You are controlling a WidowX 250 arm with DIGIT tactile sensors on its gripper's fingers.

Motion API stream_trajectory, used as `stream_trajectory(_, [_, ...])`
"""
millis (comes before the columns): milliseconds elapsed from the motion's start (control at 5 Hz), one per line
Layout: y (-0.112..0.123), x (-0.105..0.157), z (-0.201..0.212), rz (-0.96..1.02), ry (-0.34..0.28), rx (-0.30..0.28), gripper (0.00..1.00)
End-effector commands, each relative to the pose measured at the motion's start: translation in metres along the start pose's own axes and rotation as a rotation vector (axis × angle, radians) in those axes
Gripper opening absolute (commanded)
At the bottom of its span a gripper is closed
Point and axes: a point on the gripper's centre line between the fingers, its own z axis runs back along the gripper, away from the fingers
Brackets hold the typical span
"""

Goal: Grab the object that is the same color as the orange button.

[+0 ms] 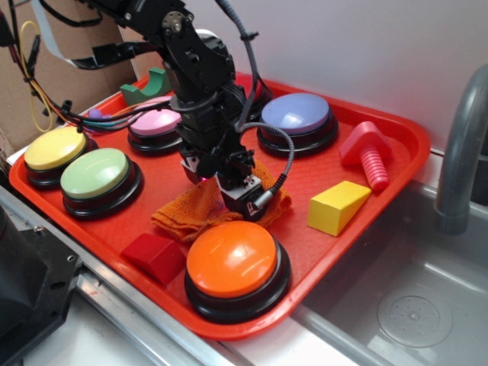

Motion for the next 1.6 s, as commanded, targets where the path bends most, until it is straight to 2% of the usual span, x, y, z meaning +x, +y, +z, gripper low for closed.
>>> stream_trajectory(0, [0.004,0.015,0.028,-0.046,0.005,0.008,0.00])
stream_trajectory(200, [0.015,0.024,0.055,-0.081,0.003,-0.008,0.00])
stream_trajectory(400, [0.028,0.030,0.094,-0.077,0.032,0.031,0.00])
stream_trajectory(600, [0.042,0.026,0.146,-0.005,-0.012,0.092,0.00])
stream_trajectory(800, [0.053,0.021,0.185,0.044,-0.079,0.103,0.00])
stream_trajectory(1000, [0.057,0.016,0.208,0.102,-0.085,0.170,0.00])
stream_trajectory(1200, [0.063,0.015,0.211,0.171,-0.055,0.225,0.00])
stream_trajectory(1400, [0.063,0.017,0.205,0.174,-0.056,0.198,0.00])
